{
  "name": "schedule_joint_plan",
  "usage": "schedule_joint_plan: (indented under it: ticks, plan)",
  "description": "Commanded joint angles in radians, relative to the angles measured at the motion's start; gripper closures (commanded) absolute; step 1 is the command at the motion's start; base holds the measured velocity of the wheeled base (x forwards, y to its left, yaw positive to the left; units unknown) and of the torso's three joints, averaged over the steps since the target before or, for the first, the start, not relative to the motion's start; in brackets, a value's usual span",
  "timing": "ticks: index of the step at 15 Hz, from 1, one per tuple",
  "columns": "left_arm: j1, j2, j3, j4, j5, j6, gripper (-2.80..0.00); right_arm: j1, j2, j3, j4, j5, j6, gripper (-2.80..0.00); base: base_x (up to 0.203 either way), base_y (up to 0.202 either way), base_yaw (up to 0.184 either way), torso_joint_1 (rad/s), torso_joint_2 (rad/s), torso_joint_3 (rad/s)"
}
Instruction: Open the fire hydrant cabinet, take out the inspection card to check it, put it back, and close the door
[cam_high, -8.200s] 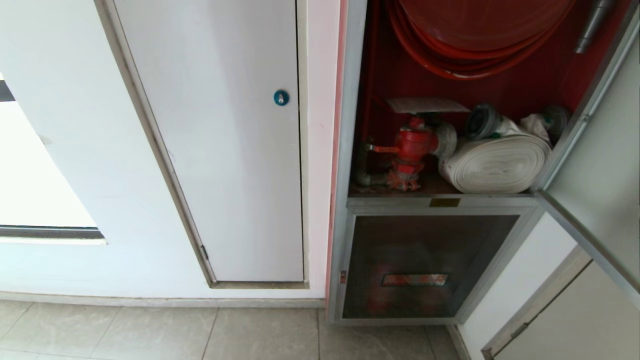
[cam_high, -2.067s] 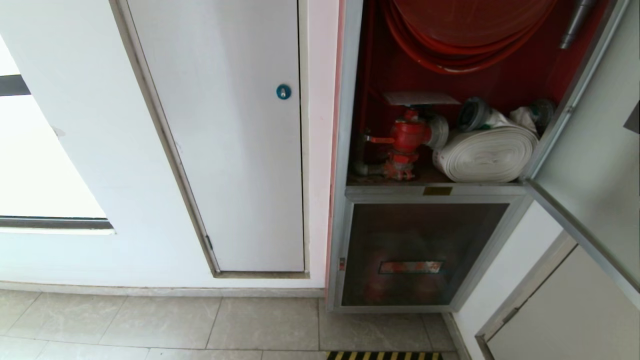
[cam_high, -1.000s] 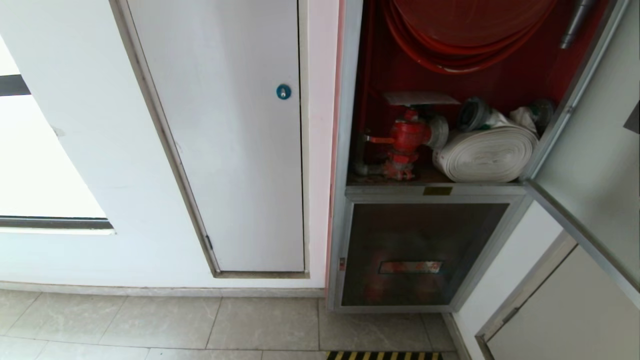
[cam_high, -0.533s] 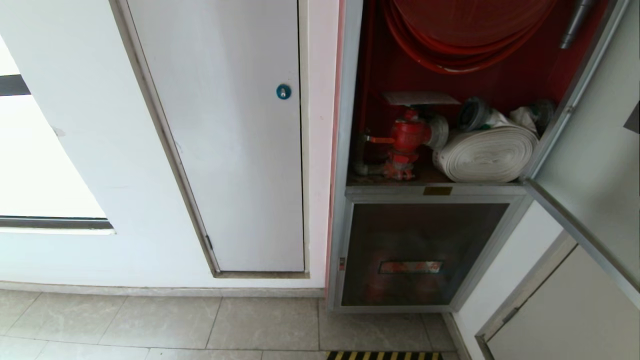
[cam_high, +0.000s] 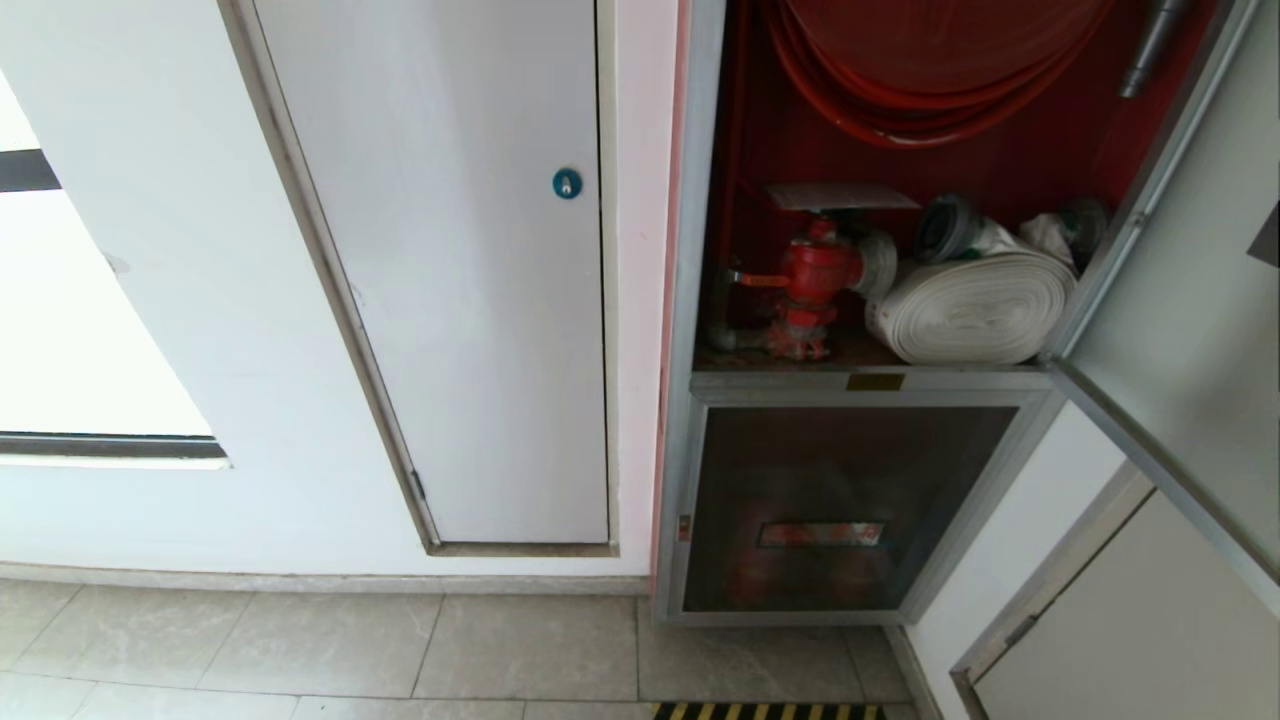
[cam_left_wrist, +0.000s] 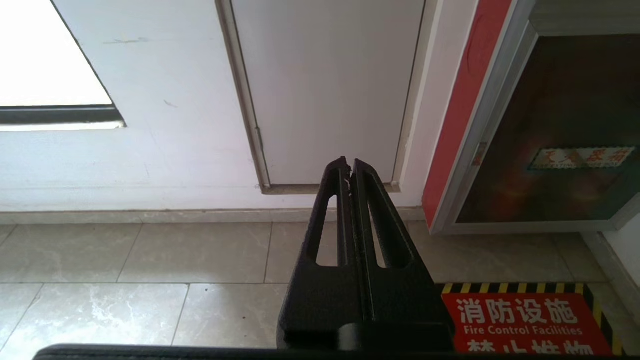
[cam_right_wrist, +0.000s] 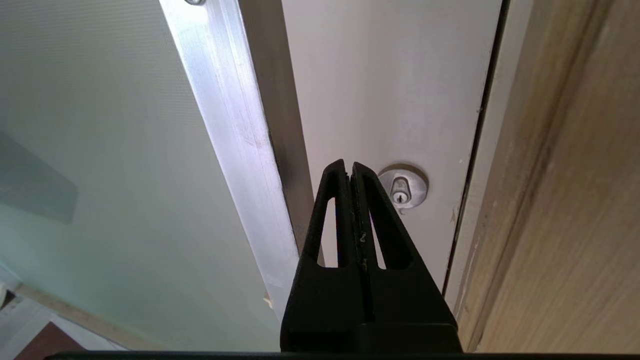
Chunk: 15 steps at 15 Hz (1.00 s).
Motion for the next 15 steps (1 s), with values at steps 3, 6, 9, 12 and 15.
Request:
schedule_joint_plan:
  ticks: [3,6,9,12,15]
  plan:
    - [0.000,0.001,0.000,0.000,0.000,0.000,0.00,0.000,0.015,-0.010,-0.002,-0.001,0.002,0.00,0.000,0.000,0.000,0.000,0.00,0.000]
    - [0.000,0.001,0.000,0.000,0.000,0.000,0.00,0.001,0.019,-0.015,-0.002,0.001,0.002,0.00,0.000,0.000,0.000,0.000,0.00,0.000]
    - [0.000,0.001,0.000,0.000,0.000,0.000,0.00,0.001,0.016,-0.013,0.000,0.052,0.002,0.00,0.000,0.000,0.000,0.000,0.00,0.000]
    - [0.000,0.001,0.000,0.000,0.000,0.000,0.00,0.001,0.014,-0.012,0.001,0.053,0.002,0.00,0.000,0.000,0.000,0.000,0.00,0.000]
    - [0.000,0.001,0.000,0.000,0.000,0.000,0.00,0.001,0.009,-0.005,0.002,0.073,0.003,0.00,0.000,0.000,0.000,0.000,0.00,0.000]
